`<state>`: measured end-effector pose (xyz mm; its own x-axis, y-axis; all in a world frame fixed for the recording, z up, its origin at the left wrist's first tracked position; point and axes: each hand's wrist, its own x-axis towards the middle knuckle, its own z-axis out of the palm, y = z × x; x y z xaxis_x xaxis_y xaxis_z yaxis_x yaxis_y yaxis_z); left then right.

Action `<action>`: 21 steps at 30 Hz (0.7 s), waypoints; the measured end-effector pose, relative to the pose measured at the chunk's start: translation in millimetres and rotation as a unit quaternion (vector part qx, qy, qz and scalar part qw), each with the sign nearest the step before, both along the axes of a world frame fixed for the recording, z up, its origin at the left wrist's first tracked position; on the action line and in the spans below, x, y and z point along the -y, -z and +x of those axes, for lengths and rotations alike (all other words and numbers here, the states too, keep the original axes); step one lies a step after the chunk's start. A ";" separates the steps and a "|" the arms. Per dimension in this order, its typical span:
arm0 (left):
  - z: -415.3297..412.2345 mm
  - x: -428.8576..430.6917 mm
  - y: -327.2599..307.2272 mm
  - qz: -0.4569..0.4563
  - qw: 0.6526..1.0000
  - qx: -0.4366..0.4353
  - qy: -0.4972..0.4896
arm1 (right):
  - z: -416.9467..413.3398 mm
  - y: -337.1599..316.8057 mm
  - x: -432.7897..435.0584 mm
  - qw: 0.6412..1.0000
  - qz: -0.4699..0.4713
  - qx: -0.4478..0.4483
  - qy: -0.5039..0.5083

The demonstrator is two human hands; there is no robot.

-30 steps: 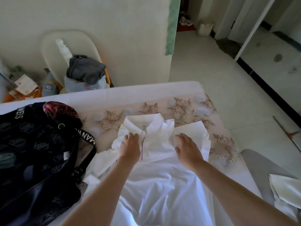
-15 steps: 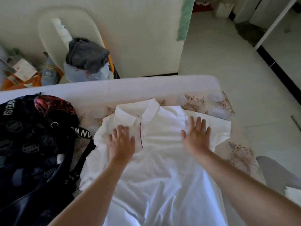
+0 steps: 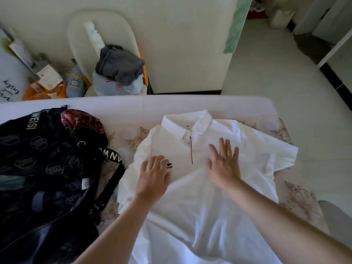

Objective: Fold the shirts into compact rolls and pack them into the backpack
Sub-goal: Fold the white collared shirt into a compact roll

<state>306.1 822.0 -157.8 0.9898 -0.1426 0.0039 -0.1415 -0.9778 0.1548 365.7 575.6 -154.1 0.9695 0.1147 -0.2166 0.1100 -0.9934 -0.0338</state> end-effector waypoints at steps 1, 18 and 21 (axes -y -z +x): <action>-3.0 -1.4 2.4 0.026 0.999 -0.028 -0.002 | -10.3 2.9 -12.6 0.999 0.031 -0.007 -0.041; -52.0 -21.2 -21.6 -0.086 0.995 0.026 0.043 | -39.9 -8.9 -24.3 0.987 0.078 -0.034 -0.133; -91.3 -12.5 -19.1 -0.135 0.987 -0.044 0.077 | -96.1 -3.8 -26.3 0.976 0.154 0.031 -0.153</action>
<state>214.8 834.5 -138.7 0.9547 -0.2967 -0.0232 -0.2594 -0.8676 0.4243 269.6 601.9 -150.3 0.8896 0.4517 -0.0685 0.4113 -0.8571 -0.3100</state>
